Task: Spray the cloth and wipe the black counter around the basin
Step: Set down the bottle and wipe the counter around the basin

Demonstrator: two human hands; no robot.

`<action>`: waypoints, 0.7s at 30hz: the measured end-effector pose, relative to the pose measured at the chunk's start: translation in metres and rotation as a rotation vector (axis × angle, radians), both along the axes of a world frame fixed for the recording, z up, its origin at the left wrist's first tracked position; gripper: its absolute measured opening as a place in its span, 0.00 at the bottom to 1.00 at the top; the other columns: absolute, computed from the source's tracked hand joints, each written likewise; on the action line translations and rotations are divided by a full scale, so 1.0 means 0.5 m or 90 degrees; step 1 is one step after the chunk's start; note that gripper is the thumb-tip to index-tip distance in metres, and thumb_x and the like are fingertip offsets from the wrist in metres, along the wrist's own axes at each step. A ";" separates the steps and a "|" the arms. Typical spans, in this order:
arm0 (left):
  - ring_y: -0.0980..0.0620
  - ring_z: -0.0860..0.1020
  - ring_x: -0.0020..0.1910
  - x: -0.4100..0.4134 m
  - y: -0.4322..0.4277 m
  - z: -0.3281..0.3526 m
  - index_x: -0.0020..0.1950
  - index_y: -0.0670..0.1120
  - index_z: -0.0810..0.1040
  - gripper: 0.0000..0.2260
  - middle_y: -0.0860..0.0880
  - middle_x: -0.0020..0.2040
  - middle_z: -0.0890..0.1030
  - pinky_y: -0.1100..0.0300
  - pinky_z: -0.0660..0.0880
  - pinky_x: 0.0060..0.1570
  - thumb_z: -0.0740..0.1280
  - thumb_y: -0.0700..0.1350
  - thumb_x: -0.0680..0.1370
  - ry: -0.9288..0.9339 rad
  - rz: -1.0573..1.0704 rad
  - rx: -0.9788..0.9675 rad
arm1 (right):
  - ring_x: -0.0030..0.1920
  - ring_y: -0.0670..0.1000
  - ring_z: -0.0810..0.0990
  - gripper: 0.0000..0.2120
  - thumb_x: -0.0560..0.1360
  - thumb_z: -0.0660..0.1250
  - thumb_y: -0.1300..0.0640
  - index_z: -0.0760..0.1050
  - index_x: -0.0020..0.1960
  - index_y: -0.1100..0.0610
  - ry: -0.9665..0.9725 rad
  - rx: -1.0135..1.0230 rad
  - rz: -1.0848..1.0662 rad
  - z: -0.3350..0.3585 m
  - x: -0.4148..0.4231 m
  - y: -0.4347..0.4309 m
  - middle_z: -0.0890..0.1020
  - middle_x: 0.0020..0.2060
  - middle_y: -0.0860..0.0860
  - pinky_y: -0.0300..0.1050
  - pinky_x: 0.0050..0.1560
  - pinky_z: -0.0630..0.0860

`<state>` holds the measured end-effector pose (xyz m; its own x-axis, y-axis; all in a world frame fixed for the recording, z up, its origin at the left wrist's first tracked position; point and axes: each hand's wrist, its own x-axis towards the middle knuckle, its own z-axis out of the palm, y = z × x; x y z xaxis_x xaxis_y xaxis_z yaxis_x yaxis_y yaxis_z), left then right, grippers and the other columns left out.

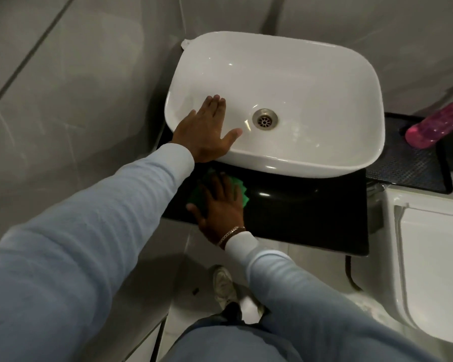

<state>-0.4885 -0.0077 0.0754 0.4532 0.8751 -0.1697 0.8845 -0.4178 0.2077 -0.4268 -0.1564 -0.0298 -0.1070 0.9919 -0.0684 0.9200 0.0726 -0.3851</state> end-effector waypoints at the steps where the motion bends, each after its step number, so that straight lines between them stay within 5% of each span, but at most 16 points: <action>1: 0.47 0.48 0.80 0.000 -0.002 0.001 0.79 0.41 0.47 0.37 0.43 0.81 0.49 0.44 0.53 0.77 0.49 0.63 0.78 -0.005 -0.004 0.014 | 0.76 0.63 0.56 0.27 0.76 0.58 0.37 0.67 0.70 0.50 -0.001 0.010 0.074 0.001 0.010 -0.009 0.66 0.74 0.56 0.71 0.73 0.52; 6: 0.42 0.54 0.79 0.002 -0.035 0.000 0.77 0.39 0.56 0.31 0.39 0.79 0.58 0.40 0.50 0.76 0.51 0.54 0.79 -0.031 0.024 0.163 | 0.76 0.61 0.60 0.24 0.75 0.62 0.40 0.70 0.67 0.49 -0.062 0.070 0.311 0.011 0.179 -0.068 0.69 0.73 0.54 0.70 0.72 0.53; 12: 0.36 0.57 0.78 0.057 -0.234 -0.053 0.72 0.42 0.66 0.29 0.37 0.77 0.62 0.32 0.51 0.72 0.62 0.48 0.72 -0.202 -0.151 0.322 | 0.78 0.58 0.49 0.27 0.77 0.50 0.34 0.58 0.74 0.38 -0.157 -0.025 0.197 0.029 0.421 -0.191 0.55 0.78 0.49 0.71 0.72 0.54; 14: 0.36 0.65 0.73 0.107 -0.326 -0.086 0.72 0.43 0.65 0.31 0.38 0.74 0.66 0.37 0.61 0.68 0.65 0.50 0.70 -0.240 -0.112 0.252 | 0.79 0.57 0.46 0.28 0.75 0.48 0.31 0.51 0.74 0.34 -0.127 -0.041 0.093 0.033 0.460 -0.219 0.49 0.79 0.49 0.71 0.72 0.55; 16: 0.37 0.75 0.62 0.183 -0.377 -0.108 0.71 0.43 0.66 0.29 0.38 0.66 0.75 0.44 0.71 0.57 0.65 0.53 0.72 -0.234 0.015 0.043 | 0.79 0.56 0.45 0.32 0.74 0.51 0.30 0.48 0.75 0.35 -0.017 -0.051 -0.061 0.039 0.487 -0.236 0.48 0.79 0.50 0.69 0.73 0.55; 18: 0.36 0.78 0.59 0.257 -0.385 -0.109 0.72 0.44 0.64 0.30 0.38 0.61 0.79 0.47 0.74 0.56 0.66 0.53 0.73 -0.257 0.206 -0.218 | 0.78 0.57 0.47 0.42 0.70 0.59 0.31 0.50 0.77 0.46 0.104 -0.045 -0.221 0.042 0.501 -0.241 0.52 0.79 0.55 0.65 0.74 0.53; 21: 0.36 0.77 0.62 0.340 -0.384 -0.115 0.75 0.48 0.58 0.35 0.38 0.63 0.78 0.49 0.73 0.61 0.70 0.47 0.71 -0.283 0.297 -0.295 | 0.77 0.58 0.50 0.52 0.64 0.70 0.35 0.53 0.77 0.60 0.194 -0.028 -0.329 0.033 0.522 -0.243 0.56 0.77 0.60 0.61 0.75 0.53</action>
<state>-0.3187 -0.1997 0.0180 0.1674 0.8761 -0.4521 0.7407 0.1909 0.6442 -0.1656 -0.2780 -0.0131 0.3670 0.9175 -0.1531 0.6793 -0.3768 -0.6297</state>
